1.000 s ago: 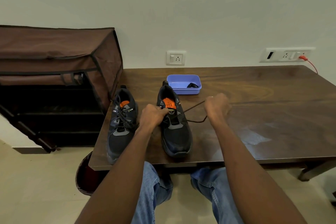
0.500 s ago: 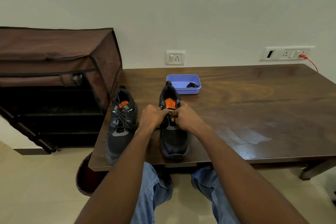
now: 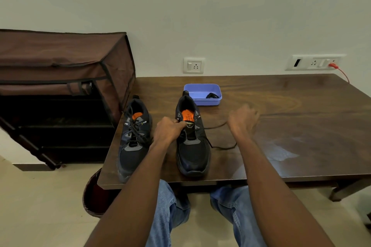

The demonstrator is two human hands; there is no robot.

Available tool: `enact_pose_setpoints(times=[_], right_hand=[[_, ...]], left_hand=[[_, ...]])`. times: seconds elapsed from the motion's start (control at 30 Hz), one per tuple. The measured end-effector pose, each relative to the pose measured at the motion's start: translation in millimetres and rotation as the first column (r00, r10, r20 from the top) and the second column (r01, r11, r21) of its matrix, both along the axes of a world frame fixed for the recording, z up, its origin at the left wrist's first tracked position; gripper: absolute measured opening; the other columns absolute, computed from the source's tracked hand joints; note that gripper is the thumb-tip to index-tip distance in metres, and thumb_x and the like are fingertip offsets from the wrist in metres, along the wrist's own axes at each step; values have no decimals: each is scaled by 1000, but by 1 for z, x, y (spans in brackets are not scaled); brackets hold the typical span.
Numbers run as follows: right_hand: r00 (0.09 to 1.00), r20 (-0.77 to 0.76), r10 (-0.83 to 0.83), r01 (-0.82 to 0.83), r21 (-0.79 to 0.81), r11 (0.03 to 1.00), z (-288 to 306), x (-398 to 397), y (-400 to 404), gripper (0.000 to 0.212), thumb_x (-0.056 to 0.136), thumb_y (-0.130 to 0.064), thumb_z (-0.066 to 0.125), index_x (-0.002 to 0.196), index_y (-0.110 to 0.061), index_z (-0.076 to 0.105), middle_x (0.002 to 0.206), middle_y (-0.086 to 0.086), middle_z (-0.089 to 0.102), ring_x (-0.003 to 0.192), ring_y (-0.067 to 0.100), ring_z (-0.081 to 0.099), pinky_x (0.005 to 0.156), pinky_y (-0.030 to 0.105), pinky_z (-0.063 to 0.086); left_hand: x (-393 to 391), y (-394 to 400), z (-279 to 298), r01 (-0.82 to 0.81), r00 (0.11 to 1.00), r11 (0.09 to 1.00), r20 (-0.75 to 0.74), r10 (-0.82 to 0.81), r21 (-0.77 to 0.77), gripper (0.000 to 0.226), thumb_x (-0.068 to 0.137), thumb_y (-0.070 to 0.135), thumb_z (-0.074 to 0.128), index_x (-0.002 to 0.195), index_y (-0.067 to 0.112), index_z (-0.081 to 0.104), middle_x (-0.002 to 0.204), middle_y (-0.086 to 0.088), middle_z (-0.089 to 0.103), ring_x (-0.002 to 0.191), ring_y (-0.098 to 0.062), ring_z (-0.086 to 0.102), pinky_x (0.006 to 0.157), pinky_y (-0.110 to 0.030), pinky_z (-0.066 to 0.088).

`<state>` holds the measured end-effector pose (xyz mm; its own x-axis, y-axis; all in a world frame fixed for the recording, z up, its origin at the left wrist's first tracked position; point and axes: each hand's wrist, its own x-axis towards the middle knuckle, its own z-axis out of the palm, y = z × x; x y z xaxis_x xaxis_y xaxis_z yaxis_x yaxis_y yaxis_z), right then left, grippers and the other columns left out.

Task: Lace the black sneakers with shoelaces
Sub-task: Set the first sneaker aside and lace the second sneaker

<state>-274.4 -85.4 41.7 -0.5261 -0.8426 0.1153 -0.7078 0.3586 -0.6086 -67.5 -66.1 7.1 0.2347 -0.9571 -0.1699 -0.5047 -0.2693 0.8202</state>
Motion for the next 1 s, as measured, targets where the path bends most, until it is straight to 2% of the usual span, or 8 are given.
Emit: enact_pose_setpoints(times=[0.17,0.43,0.6,0.7,0.8,0.9,0.93,1.0], right_hand=[[713,-125,690,-663,200,721,-23,40,-5,31,89,-16,62,118,-26,70,139,4,50,139,28,30,113,39,28],[586,-107,803,-729,364,580,-18,59,12,36,95,-22,62,131,-23,65,162,9,17,144,32,26,117,44,30],[700,44,712,-691,292,661,-10,62,11,21,97,-17,57,107,-10,74,131,8,58,109,24,60,94,38,50],[806,466,365,-489,178,854,-8,49,5,21,92,-5,50,83,2,68,85,19,68,79,34,69,72,42,58],[642,760,97,-278,113,954,0,41,11,18,93,1,42,86,1,58,75,16,59,59,27,61,48,27,53],[470,883,-22,-76,65,995,6,29,9,17,96,2,32,101,-2,48,88,17,55,49,26,63,77,41,61],[534,844,-44,-55,86,995,4,23,5,16,97,-1,36,102,-3,51,96,19,58,57,29,66,84,46,59],[887,461,13,-109,183,977,-4,17,2,20,94,-8,48,111,-2,58,121,22,59,97,37,65,90,46,51]], left_hand=[[0,1,-1,12,1000,1000,6,-12,2,48,87,36,70,48,20,47,45,6,45,49,-12,42,55,-29,35],[-1,-1,-1,15,999,1000,29,-15,22,43,87,37,69,50,21,52,51,4,52,52,-13,47,57,-29,38],[-1,-1,-1,6,1000,1000,3,-6,6,45,86,37,70,50,19,50,52,1,51,56,-16,47,59,-33,38],[-1,0,-2,21,1000,1000,-23,-21,2,44,85,36,71,50,20,50,52,2,51,57,-15,48,60,-32,39],[-4,0,0,15,1000,1000,-14,-15,-1,43,83,35,71,47,20,51,53,0,56,56,-16,51,60,-33,41],[-3,0,0,-38,999,999,14,38,-6,45,85,33,70,48,18,48,53,0,51,53,-16,45,56,-30,36],[-1,1,0,-33,999,999,14,33,-7,46,85,35,70,48,18,48,53,0,52,53,-16,46,56,-30,37],[1,0,-3,21,1000,1000,-3,-21,2,44,85,40,70,50,19,55,58,-1,60,58,-17,53,61,-32,42]])
